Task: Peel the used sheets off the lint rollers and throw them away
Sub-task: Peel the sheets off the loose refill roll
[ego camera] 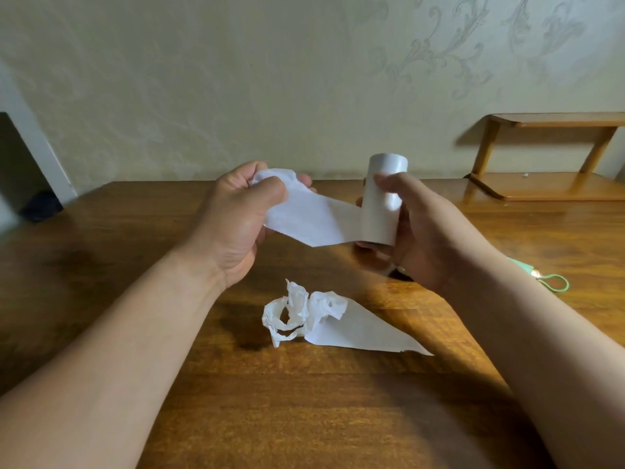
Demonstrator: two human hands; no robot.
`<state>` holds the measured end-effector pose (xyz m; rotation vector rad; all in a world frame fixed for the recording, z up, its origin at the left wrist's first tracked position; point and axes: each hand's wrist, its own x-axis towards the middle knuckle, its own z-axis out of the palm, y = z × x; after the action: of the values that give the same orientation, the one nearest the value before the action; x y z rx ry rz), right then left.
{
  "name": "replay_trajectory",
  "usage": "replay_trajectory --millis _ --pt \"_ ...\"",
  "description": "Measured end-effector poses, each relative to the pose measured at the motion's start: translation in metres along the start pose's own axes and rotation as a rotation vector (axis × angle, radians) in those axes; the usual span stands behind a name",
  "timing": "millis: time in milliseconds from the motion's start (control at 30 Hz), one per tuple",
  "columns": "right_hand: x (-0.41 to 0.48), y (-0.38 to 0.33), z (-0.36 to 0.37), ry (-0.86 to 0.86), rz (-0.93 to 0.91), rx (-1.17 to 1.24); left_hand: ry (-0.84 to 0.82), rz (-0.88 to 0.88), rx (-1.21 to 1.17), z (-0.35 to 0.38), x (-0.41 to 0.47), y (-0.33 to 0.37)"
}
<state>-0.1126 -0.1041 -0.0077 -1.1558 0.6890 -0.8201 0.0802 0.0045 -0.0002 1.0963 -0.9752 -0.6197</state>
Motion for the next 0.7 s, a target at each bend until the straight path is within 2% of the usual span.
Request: replay_trajectory --millis 100,300,600,700 --pt "0.000 -0.001 0.000 -0.002 0.004 0.048 -0.001 0.008 0.005 0.001 0.000 -0.001" --pt "-0.001 0.002 0.002 0.027 -0.083 -0.032 -0.007 -0.001 0.060 0.004 -0.001 -0.007" --pt "0.001 -0.002 -0.001 0.085 0.018 0.093 0.063 -0.007 0.092 -0.004 0.003 -0.011" --pt "0.000 -0.003 0.000 0.077 -0.035 0.045 0.049 -0.001 0.089 -0.006 0.005 -0.012"
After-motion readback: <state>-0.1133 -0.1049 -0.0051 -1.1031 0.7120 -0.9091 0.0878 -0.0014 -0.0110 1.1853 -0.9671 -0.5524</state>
